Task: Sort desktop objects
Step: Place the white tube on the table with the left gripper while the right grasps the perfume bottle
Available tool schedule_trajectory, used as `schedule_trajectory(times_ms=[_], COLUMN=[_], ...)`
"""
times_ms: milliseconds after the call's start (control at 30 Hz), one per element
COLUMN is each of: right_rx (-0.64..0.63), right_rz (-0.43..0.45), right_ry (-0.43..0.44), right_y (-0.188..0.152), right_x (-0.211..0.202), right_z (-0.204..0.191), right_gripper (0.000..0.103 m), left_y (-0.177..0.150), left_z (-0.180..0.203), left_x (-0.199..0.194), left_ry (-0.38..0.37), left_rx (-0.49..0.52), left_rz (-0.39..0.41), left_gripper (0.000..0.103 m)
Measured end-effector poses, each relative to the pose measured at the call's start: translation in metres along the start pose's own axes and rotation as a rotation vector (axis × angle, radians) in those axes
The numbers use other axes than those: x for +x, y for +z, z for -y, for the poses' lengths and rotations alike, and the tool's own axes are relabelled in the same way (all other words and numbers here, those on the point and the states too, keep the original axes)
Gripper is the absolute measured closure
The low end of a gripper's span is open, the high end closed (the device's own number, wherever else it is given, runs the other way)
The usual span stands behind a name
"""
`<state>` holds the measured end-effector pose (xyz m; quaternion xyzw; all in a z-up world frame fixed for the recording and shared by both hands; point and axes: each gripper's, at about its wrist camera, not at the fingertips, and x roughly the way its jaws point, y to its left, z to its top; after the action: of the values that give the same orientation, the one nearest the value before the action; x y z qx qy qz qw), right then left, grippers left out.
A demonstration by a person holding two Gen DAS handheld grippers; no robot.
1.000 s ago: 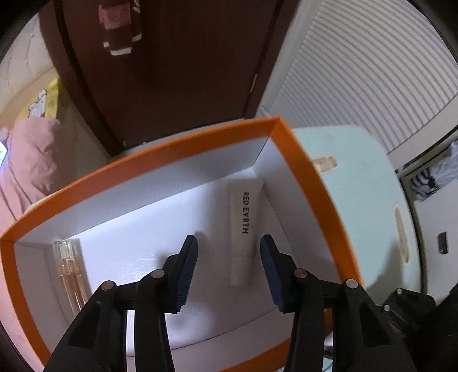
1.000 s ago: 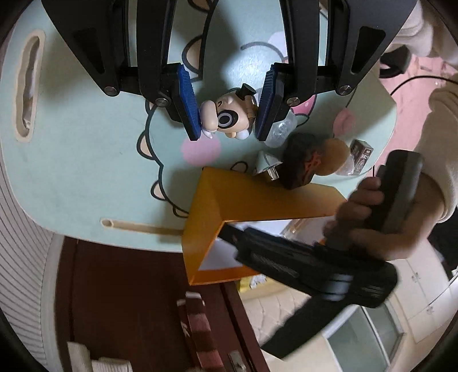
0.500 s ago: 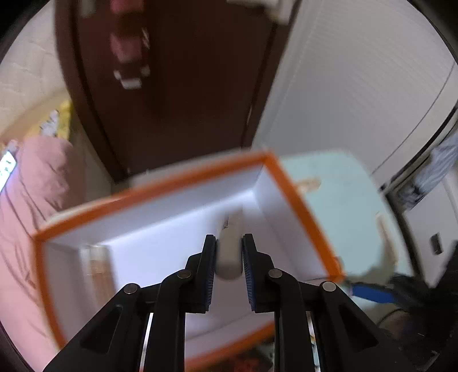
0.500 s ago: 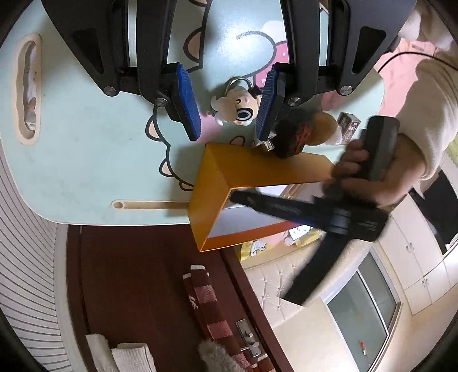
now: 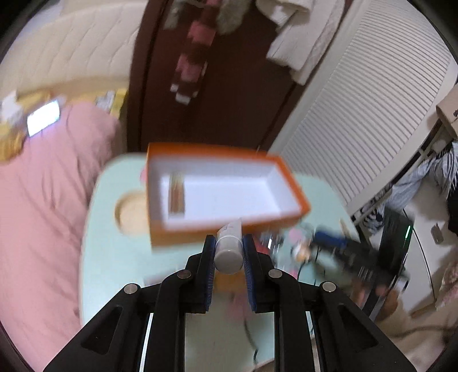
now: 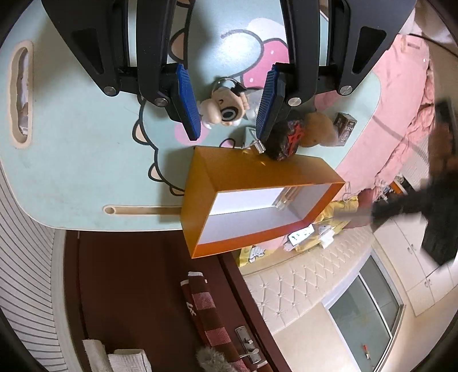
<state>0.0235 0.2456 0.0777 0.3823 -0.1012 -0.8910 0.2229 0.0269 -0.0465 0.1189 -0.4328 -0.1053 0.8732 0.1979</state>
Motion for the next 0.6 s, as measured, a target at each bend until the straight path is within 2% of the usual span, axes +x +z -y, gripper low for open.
schedule_trajectory(times_ms=[133, 233, 367, 500, 567, 600], right_rx=[-0.029, -0.049, -0.054, -0.119, -0.148, -0.139], right_rz=[0.008, 0.000, -0.086, -0.166, -0.222, -0.264], right_ry=[0.005, 0.053, 0.096, 0.057, 0.028, 0.029], right_y=[0.020, 0.049, 0.091, 0.121, 0.132, 0.137], right_x=[-0.001, 0.000, 0.022, 0.052, 0.072, 0.083], right_z=[-0.013, -0.029, -0.054, -0.087, -0.102, -0.107], right_gripper=[0.061, 0.061, 0.061, 0.061, 0.061, 0.061], left_y=[-0.045, -0.063, -0.079, -0.090, -0.094, -0.097], left_z=[-0.012, -0.012, -0.010, -0.016, -0.021, -0.025], left_x=[0.012, 0.020, 0.027, 0.033, 0.030, 0.028], left_ry=[-0.047, -0.064, -0.061, -0.045, -0.056, -0.072], left_rx=[-0.059, -0.061, -0.041, -0.047, -0.071, -0.096], left_rz=[-0.014, -0.004, 0.012, 0.041, 0.069, 0.095], left_gripper=[0.086, 0.086, 0.086, 0.085, 0.072, 0.058])
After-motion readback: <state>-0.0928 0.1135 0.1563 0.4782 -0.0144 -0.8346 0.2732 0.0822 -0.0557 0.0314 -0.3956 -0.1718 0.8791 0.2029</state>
